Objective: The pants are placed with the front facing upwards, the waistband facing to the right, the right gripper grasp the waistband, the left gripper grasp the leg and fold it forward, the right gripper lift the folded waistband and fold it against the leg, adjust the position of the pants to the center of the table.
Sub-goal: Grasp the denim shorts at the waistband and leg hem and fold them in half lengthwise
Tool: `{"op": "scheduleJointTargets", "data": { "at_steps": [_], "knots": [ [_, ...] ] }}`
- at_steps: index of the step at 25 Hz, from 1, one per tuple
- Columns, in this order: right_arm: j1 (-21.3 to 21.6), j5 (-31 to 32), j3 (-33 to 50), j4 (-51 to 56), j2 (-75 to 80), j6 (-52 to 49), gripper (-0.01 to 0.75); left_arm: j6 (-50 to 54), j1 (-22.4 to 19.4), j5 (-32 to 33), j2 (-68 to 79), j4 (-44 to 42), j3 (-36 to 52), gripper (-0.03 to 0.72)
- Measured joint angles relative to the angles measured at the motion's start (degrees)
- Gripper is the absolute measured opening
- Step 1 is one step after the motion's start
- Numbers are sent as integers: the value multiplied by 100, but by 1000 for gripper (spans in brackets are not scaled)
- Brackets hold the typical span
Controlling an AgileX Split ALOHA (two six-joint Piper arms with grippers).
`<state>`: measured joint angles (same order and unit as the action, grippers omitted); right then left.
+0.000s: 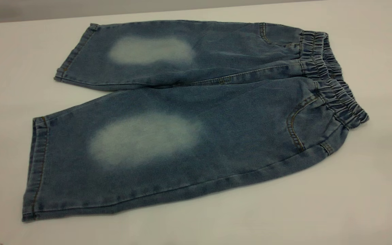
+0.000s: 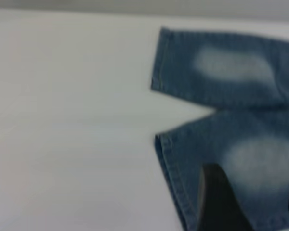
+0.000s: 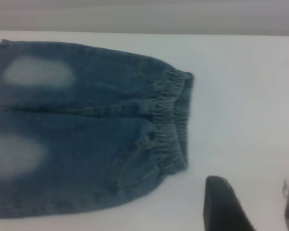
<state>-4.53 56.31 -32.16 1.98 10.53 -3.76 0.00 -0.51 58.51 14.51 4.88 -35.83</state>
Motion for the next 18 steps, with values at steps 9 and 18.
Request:
{"op": "scheduleJointTargets", "data": {
  "at_steps": [9,18],
  "knots": [
    [0,-710,-103,570,1959,843,240,-1399,0,-420,2508,-17,-149,347],
    [0,-2100,-90,944,3217,858,240,-2622,5,-1278,4170,407,-149,347]
  ]
}}
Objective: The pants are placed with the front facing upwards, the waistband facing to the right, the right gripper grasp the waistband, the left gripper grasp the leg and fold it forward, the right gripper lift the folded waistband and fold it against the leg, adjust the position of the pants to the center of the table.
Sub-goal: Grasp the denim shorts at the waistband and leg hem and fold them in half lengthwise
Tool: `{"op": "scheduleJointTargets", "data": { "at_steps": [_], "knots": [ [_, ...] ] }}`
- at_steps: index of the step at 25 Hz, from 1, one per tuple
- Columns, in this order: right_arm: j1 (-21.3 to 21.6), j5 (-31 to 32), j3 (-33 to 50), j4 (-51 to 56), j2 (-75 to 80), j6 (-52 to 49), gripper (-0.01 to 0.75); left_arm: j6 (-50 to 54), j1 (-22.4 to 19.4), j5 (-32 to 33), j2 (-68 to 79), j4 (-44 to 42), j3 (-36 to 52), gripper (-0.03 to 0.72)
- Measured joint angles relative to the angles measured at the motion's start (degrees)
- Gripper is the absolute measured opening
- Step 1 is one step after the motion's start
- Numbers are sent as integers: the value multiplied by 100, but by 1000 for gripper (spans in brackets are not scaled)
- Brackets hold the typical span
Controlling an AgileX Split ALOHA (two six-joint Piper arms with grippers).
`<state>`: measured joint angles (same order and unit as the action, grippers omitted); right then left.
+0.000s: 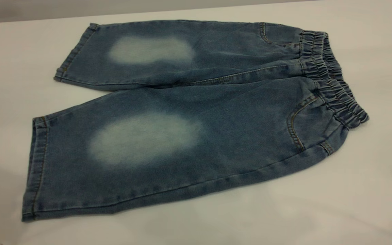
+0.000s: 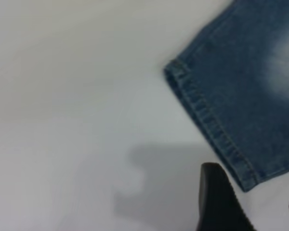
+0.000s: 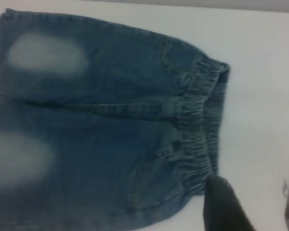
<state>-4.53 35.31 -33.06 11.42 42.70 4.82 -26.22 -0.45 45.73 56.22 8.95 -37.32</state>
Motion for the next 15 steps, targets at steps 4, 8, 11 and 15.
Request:
{"op": "scheduleJointTargets", "data": {
  "at_steps": [4,8,11,15],
  "knots": [
    [0,50,0,448,592,253,240,-657,0,-71,402,511,0,347],
    [0,-120,0,861,1273,681,240,-1366,0,-152,800,1067,0,349],
    [0,-431,0,1016,1828,887,240,-1829,0,-157,1095,1361,0,348],
    [0,-862,0,1225,2595,955,240,-2153,7,-280,1487,1683,0,348]
  ]
}}
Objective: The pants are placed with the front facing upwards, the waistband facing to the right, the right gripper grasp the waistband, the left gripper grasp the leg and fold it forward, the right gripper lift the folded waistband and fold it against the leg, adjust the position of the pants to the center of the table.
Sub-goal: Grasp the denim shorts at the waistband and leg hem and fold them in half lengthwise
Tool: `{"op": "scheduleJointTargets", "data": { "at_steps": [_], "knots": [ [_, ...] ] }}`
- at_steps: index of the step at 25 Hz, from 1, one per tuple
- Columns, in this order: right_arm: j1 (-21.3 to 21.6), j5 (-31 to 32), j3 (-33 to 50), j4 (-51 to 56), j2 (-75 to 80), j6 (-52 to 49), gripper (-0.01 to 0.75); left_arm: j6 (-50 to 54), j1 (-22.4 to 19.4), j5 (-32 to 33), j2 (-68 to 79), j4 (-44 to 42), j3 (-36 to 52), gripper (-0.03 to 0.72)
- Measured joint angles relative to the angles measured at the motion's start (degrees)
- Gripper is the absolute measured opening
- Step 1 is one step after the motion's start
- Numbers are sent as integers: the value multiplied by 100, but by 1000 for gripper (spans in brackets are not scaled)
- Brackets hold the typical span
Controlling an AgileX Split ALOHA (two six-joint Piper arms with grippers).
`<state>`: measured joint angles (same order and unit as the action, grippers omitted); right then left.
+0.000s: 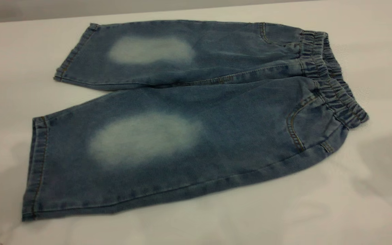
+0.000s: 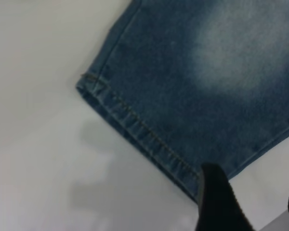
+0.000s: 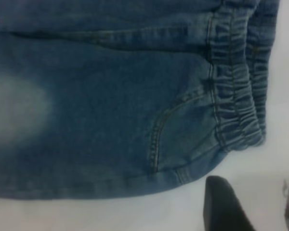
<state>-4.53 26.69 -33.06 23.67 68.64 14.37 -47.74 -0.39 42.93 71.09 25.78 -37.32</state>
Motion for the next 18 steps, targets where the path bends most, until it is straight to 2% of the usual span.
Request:
{"op": "scheduleJointTargets", "data": {
  "at_steps": [5,10,15,18],
  "knots": [
    [0,-336,4,244,982,338,240,-220,7,-29,472,343,0,348],
    [0,-862,4,639,1964,898,244,-599,282,-24,759,463,0,366],
    [0,-1335,-52,1085,2912,1423,303,-608,617,-314,905,433,0,452],
    [0,-1308,-207,1356,3311,1678,360,-608,641,-419,910,428,0,484]
  ]
}}
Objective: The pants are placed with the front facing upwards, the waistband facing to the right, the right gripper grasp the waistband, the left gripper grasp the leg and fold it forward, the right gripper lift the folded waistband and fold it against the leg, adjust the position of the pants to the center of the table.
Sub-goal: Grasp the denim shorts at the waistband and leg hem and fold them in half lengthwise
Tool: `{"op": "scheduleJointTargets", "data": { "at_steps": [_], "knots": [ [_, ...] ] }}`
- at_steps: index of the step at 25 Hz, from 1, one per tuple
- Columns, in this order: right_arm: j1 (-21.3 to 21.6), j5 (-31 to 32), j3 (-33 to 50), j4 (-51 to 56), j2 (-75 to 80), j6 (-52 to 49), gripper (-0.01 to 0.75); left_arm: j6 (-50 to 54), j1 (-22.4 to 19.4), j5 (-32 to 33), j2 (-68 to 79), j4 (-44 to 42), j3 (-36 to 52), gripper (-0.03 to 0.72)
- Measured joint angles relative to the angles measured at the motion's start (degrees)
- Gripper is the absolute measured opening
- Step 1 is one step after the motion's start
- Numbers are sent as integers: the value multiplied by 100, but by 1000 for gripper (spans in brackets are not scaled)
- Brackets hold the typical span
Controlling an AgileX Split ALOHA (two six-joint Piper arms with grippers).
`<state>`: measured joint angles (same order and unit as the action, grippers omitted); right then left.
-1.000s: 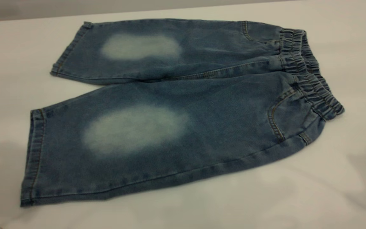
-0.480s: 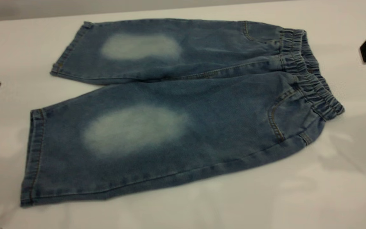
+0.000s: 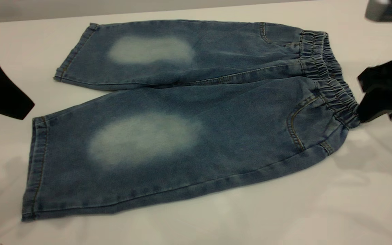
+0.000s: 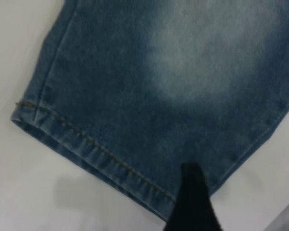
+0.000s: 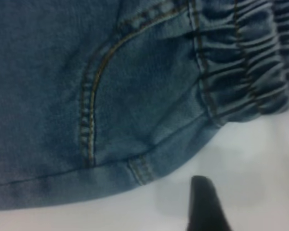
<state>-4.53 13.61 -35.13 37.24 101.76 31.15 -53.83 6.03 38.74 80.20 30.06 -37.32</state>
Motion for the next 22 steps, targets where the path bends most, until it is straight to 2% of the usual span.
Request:
{"op": "scheduleJointTargets", "data": {
  "at_steps": [4,11,16,22],
  "knots": [
    [0,553,-241,262,191,306,449,-5,0,-16,0,-8,0,493],
    [0,950,-418,710,173,368,581,-18,0,-8,0,18,0,494],
    [26,889,-418,1197,173,800,587,-13,0,-8,0,29,0,494],
    [600,1014,-418,1921,173,1476,587,-8,0,-52,0,35,0,494]
  ]
}}
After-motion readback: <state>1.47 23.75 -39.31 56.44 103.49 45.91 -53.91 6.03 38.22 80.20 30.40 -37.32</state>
